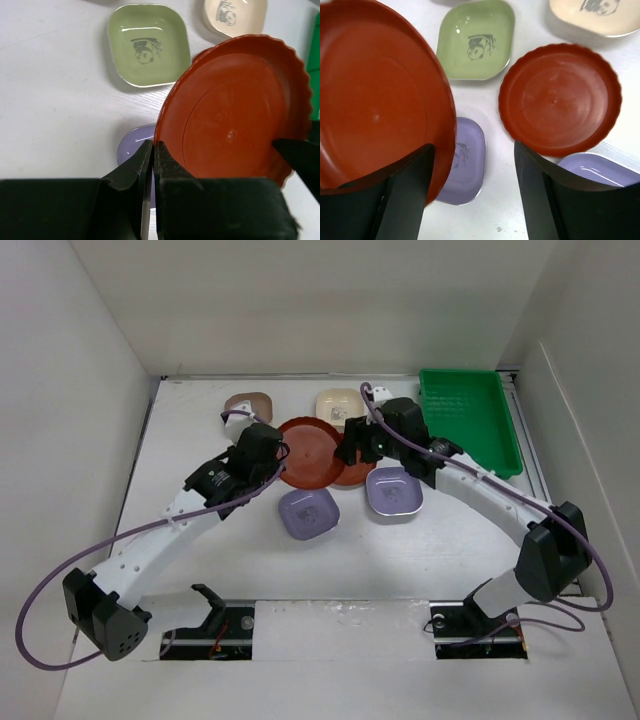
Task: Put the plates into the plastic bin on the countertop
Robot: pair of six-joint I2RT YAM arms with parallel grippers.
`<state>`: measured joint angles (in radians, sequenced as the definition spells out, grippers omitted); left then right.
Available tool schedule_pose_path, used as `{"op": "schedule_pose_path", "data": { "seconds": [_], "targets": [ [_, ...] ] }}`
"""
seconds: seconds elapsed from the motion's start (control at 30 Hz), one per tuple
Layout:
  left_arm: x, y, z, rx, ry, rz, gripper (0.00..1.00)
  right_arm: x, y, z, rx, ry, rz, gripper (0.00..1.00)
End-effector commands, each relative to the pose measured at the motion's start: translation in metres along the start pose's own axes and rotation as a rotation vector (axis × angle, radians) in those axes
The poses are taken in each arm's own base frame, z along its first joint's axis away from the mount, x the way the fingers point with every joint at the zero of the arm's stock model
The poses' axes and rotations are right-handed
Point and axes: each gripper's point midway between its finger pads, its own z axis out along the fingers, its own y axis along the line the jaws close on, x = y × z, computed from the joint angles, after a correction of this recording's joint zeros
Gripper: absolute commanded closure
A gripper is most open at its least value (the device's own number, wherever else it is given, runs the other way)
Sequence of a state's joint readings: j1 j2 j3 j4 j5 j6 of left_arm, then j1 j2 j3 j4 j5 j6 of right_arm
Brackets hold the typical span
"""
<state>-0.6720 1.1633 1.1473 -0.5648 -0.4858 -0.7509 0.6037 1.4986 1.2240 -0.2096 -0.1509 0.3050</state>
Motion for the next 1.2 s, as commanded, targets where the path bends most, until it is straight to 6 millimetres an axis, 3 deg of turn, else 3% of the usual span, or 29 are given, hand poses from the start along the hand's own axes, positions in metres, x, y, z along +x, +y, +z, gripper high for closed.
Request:
{"op": "schedule_pose_path", "data": {
  "seconds": [0.0,0.1,0.13,0.27,0.37,0.5,0.53,0.57,0.67,0.7,0.77,0.8,0.83,0.9,0.93,0.97,1.07,1.13,1.17],
  "targets": [
    [-0.022,-0.02,-0.016,0.121,-0.054,-0.016,1.0,-0.018,0.019,0.005,-0.082,-0.067,-0.02,0.31],
    [-0.019,-0.028,-0.014,0.15,-0.039,-0.009,1.0,-0.009,0.021,0.014,-0.096,-0.044,-0.021,0.45],
    [-0.017,-0.03,-0.012,0.156,-0.031,-0.008,1.0,-0.009,0.021,0.014,-0.096,-0.044,-0.021,0.69],
    [-0.017,-0.032,-0.01,0.164,-0.039,-0.013,1.0,-0.007,0.02,0.019,-0.092,-0.033,-0.01,1.0],
    [-0.02,-0.033,-0.005,0.145,-0.055,-0.014,1.0,-0.011,0.012,0.019,-0.076,-0.04,0.007,1.0],
    [-0.031,-0.025,-0.004,0.081,-0.1,-0.058,0.49,-0.03,-0.014,0.015,-0.014,-0.086,0.065,1.0],
    [-0.035,-0.019,-0.003,0.045,-0.122,-0.098,0.3,-0.034,-0.023,0.014,0.008,-0.096,0.084,1.0],
    [-0.037,-0.017,-0.002,0.033,-0.135,-0.117,0.01,-0.046,-0.04,0.01,0.046,-0.126,0.108,1.0],
    [-0.037,-0.004,-0.001,-0.027,-0.141,-0.145,0.0,-0.071,-0.078,-0.001,0.141,-0.197,0.173,1.0],
    [-0.039,0.0,0.001,-0.037,-0.145,-0.152,0.0,-0.09,-0.105,-0.013,0.189,-0.248,0.207,1.0],
    [-0.04,0.005,0.002,-0.053,-0.145,-0.153,0.0,-0.103,-0.14,-0.029,0.282,-0.295,0.29,1.0],
    [-0.037,0.007,0.004,-0.059,-0.139,-0.148,0.0,-0.111,-0.18,-0.046,0.41,-0.329,0.348,1.0],
    [-0.035,0.013,0.005,-0.071,-0.138,-0.14,0.0,-0.113,-0.2,-0.055,0.474,-0.346,0.383,1.0],
    [-0.029,0.017,0.008,-0.083,-0.128,-0.13,0.0,-0.108,-0.247,-0.068,0.617,-0.367,0.478,1.0],
    [-0.026,0.02,0.008,-0.086,-0.125,-0.117,0.0,-0.107,-0.279,-0.086,0.69,-0.382,0.527,1.0],
    [-0.026,0.017,0.008,-0.074,-0.123,-0.122,0.0,-0.096,-0.3,-0.085,0.725,-0.371,0.576,1.0],
    [-0.022,0.016,0.009,-0.061,-0.107,-0.099,0.0,-0.096,-0.347,-0.103,0.778,-0.405,0.653,1.0],
    [-0.017,0.011,0.012,-0.037,-0.082,-0.071,0.0,-0.083,-0.372,-0.097,0.815,-0.374,0.693,1.0],
    [-0.018,0.007,0.01,-0.018,-0.073,-0.063,0.0,-0.087,-0.386,-0.104,0.837,-0.38,0.707,1.0]
  ]
}}
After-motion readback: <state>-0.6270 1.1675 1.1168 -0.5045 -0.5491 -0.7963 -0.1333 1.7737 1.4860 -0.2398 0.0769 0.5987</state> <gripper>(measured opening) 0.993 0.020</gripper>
